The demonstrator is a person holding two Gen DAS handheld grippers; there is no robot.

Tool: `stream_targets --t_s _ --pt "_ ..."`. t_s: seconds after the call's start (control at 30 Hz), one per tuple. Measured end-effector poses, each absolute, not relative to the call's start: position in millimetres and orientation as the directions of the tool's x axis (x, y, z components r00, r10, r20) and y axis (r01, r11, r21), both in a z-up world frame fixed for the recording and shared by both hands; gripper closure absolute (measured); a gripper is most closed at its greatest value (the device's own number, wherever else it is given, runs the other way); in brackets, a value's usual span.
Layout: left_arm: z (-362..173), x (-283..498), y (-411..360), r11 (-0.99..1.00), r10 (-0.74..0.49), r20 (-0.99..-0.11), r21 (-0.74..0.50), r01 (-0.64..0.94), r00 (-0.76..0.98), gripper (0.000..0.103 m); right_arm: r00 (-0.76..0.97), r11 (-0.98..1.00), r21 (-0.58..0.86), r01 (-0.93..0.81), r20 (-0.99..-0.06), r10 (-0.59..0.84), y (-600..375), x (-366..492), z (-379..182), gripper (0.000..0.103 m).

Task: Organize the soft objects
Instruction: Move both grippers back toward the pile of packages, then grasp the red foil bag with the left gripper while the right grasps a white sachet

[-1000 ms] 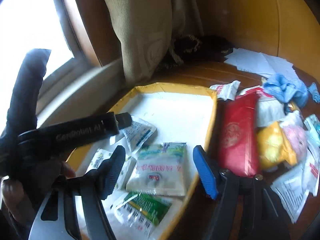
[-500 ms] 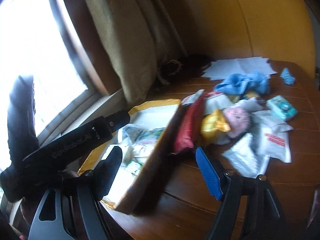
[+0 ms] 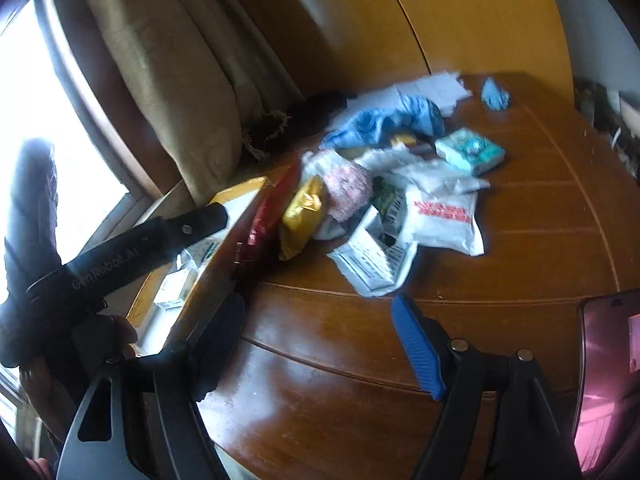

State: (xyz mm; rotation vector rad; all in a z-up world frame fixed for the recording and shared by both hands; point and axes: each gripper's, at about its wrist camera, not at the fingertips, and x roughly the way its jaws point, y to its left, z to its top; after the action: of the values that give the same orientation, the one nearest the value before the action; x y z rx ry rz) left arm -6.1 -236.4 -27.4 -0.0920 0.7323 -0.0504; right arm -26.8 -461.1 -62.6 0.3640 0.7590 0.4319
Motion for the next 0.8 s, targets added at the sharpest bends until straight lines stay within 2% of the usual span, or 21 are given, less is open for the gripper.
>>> stream_targets --t_s 0.33,0.5,0.63,0.7,0.77,0.8 --pt "-35.9 38.0 -239.6 0.996 -0.082 -0.689 -0.076 0.041 0.720 0.015 0.630 0.840 0.513 -0.178 -0.596 0.498 -482.8 15.8 -68.0 0.027" --pt "-41.0 65.0 -233.4 0.996 -0.072 -0.712 -0.093 0.007 0.699 0.015 0.609 0.868 0.465 -0.173 -0.642 0.466 -468.9 47.1 -73.3 0.037" --pt "-49.5 86.5 -228.5 0.993 -0.080 -0.747 -0.119 -0.014 0.660 0.026 0.575 0.884 0.422 -0.202 -0.680 0.456 -452.8 62.5 -80.1 0.046" --pt "-56.0 92.8 -229.7 0.994 -0.072 -0.763 -0.108 -0.017 0.642 0.036 0.570 0.896 0.400 -0.194 -0.698 0.435 -449.6 64.2 -85.0 0.054" --pt "-64.9 97.2 -232.2 0.996 -0.066 -0.787 -0.094 -0.013 0.614 0.053 0.558 0.901 0.383 -0.204 -0.711 0.428 -447.1 63.4 -89.8 0.054" --pt "-69.1 98.3 -233.5 0.996 -0.067 -0.796 -0.090 -0.008 0.602 0.056 0.558 0.901 0.380 -0.206 -0.711 0.428 -446.6 61.0 -90.0 0.054"
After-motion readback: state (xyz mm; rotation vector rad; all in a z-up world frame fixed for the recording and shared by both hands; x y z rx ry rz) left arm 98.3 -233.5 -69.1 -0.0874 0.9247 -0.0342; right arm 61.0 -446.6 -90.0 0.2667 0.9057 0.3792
